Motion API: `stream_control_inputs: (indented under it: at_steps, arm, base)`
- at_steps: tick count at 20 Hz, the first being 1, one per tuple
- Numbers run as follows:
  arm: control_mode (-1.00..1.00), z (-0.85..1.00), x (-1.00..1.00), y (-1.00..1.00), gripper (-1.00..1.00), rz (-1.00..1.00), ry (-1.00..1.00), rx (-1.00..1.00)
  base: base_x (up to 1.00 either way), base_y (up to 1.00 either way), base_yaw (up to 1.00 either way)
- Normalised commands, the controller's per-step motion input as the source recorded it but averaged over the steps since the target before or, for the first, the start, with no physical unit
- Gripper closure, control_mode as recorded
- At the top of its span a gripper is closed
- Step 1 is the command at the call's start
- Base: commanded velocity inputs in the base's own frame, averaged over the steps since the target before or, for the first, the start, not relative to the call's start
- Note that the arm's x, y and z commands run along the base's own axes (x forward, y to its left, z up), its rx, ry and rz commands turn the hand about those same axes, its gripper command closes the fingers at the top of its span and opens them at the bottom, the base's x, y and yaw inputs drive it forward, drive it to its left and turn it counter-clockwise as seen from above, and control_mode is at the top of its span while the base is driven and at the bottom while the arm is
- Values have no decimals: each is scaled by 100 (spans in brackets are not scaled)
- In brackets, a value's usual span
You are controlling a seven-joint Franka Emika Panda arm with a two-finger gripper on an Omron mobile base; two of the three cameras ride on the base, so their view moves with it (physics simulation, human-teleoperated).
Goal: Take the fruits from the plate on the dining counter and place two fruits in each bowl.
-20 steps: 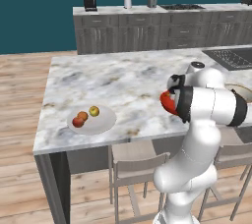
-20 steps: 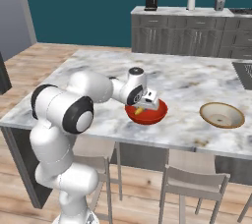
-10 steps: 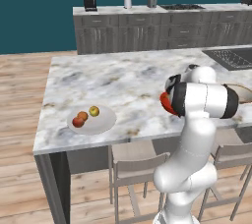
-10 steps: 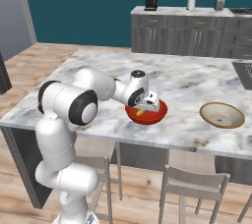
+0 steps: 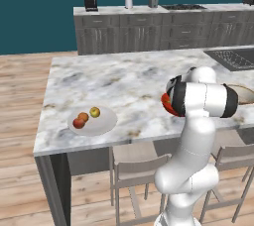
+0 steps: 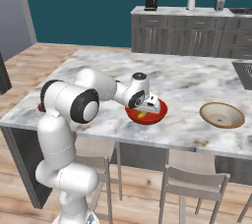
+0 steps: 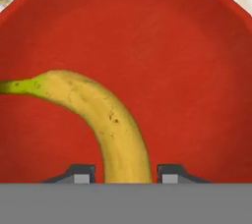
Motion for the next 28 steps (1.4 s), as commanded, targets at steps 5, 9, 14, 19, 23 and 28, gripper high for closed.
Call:
stream_control_inputs:
  at_steps: [5,9,14,19,23,28]
  arm:
    - [-100,0,0,0,-100,0,0,0]
    - [-100,8,0,0,-100,0,0,0]
    - [-100,69,-10,28,-100,-2,5,0]
    - [-100,54,-45,64,-100,-3,9,0]
    - [-100,64,-63,83,-100,0,8,0]
    - [-100,51,-77,97,-100,2,12,0]
  base:
    - [0,0,0]
    - [0,0,0]
    - [0,0,0]
    - [0,0,0]
    - [0,0,0]
    - [0,0,0]
